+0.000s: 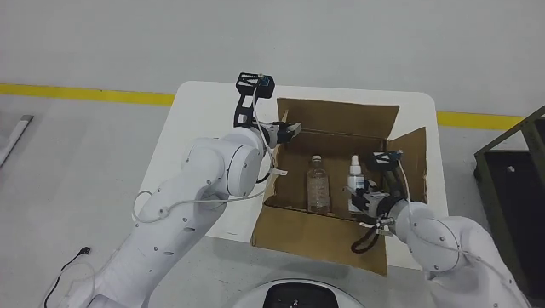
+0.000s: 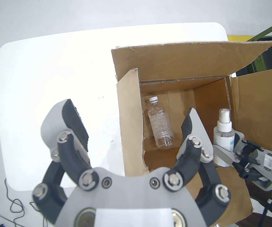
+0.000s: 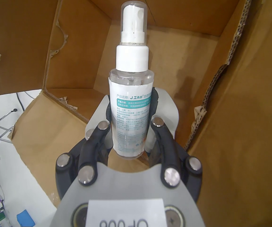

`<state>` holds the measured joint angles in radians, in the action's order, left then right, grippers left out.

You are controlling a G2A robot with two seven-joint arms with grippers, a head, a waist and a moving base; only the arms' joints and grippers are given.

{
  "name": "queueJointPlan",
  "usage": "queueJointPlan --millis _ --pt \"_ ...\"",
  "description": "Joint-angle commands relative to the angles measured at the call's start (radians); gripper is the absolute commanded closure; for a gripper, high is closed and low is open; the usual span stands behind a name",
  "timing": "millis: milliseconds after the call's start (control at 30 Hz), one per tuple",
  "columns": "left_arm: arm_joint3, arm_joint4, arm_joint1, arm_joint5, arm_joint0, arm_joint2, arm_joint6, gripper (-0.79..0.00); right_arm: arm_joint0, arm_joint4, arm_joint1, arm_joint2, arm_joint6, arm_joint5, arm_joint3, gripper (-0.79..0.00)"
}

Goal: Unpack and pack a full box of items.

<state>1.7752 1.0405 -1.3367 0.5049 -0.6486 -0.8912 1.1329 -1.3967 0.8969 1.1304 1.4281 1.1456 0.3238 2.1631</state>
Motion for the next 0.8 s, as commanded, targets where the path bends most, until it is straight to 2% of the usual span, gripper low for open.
queueJointPlan --millis 0,233,333,500,667,767 --pt "0.0 0.0 0.0 0.0 0.0 0.0 0.0 -0.785 -0.001 -0.003 0.0 0.003 0.001 -0.002 0.001 0.0" --pt "0.0 0.0 0.0 0.0 0.0 0.0 0.0 -0.785 -0.002 -0.003 0.0 0.003 -0.006 -0.004 0.0 0.0" --pt "0.0 0.0 0.0 0.0 0.0 0.0 0.0 -0.785 -0.019 -0.032 0.003 -0.013 -0.079 -0.031 -0.04 0.0" --pt "0.009 0.043 0.003 -0.036 -0.03 -0.019 -0.07 -0.785 0.0 -0.116 0.019 -0.092 -0.204 -0.048 -0.125 0.0" --pt "0.01 0.106 0.005 -0.004 -0.05 -0.053 -0.075 -0.785 0.059 -0.199 0.04 -0.184 -0.318 -0.062 -0.259 0.0" --pt "0.011 0.142 0.006 0.01 -0.061 -0.07 -0.061 -0.785 0.121 -0.208 0.056 -0.253 -0.358 -0.025 -0.356 0.0"
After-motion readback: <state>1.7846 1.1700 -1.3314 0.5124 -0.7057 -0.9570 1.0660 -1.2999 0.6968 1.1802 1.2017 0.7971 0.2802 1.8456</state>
